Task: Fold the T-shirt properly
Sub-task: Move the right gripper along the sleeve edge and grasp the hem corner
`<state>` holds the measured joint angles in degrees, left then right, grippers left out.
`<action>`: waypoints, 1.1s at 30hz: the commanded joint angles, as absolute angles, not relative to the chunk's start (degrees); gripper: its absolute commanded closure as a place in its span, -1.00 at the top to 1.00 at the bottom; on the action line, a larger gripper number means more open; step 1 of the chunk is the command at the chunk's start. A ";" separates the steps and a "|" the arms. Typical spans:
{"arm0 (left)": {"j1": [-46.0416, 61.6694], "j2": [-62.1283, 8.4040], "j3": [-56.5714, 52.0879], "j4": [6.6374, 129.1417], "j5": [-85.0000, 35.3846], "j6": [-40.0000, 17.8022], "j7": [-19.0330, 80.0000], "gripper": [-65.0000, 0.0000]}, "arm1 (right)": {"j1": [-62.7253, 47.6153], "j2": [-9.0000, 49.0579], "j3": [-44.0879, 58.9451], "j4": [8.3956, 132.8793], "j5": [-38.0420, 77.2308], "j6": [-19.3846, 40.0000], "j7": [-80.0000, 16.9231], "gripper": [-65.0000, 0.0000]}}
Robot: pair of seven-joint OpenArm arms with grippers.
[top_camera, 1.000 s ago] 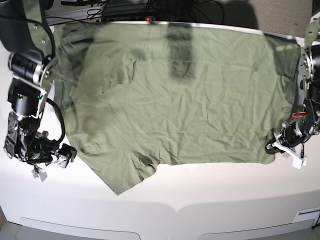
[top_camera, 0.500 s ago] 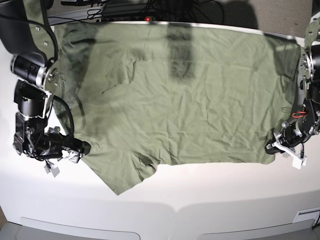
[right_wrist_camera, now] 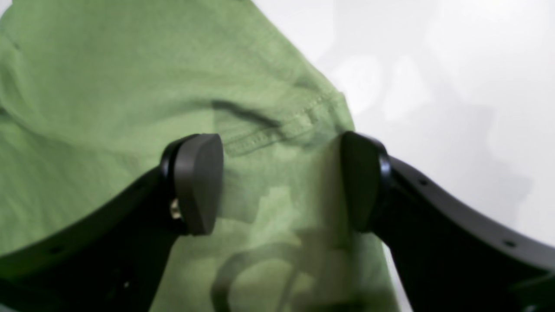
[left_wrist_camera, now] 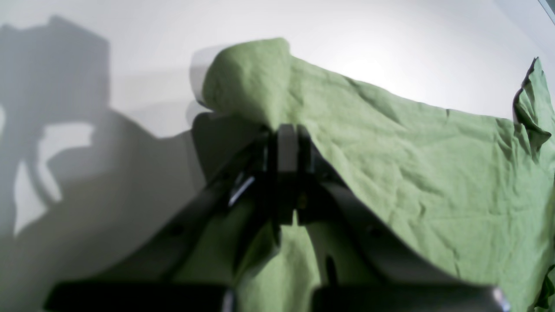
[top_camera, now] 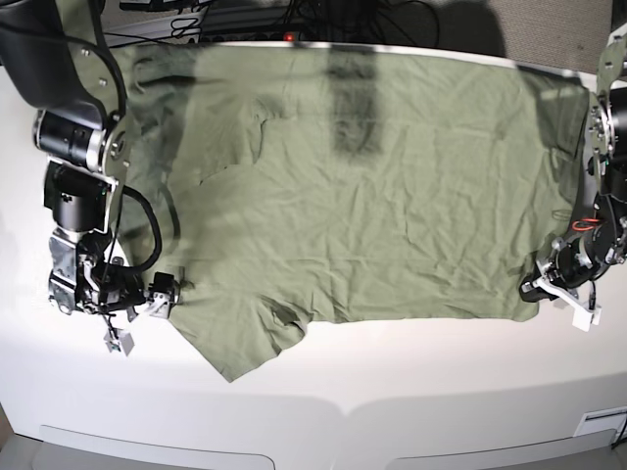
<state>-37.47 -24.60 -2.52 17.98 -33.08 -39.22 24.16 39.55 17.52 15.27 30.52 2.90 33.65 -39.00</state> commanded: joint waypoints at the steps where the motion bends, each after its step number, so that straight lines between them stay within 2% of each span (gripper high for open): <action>1: -39.18 -25.45 -2.66 18.74 -34.13 -40.00 23.05 -1.00 | 41.78 18.52 14.00 31.38 1.63 33.61 -38.52 0.31; 7: -39.18 -25.41 -2.66 18.74 -34.15 -40.00 23.03 -1.00 | 42.04 19.07 7.84 31.38 -0.05 30.00 -38.26 0.31; 13: -39.18 -25.43 -2.66 18.74 -34.15 -40.00 23.03 -1.00 | 42.19 19.05 7.86 34.20 0.23 29.54 -36.91 0.31; 19: -39.18 -25.39 -2.66 18.74 -34.15 -40.00 22.59 -1.00 | 42.19 19.07 7.86 40.03 2.46 29.63 -39.64 0.31; 25: -39.18 -25.41 -2.66 18.74 -34.15 -40.00 22.61 -1.00 | 41.06 19.99 7.86 39.83 -0.03 26.87 -39.48 0.31; 33: -39.05 -25.41 -2.66 18.74 -34.15 -40.00 22.63 -1.00 | 40.75 20.32 7.86 39.31 0.40 26.87 -41.28 0.31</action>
<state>-37.45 -24.60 -2.52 17.98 -33.08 -39.22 23.97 38.61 19.64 7.77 38.57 0.16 26.85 -41.78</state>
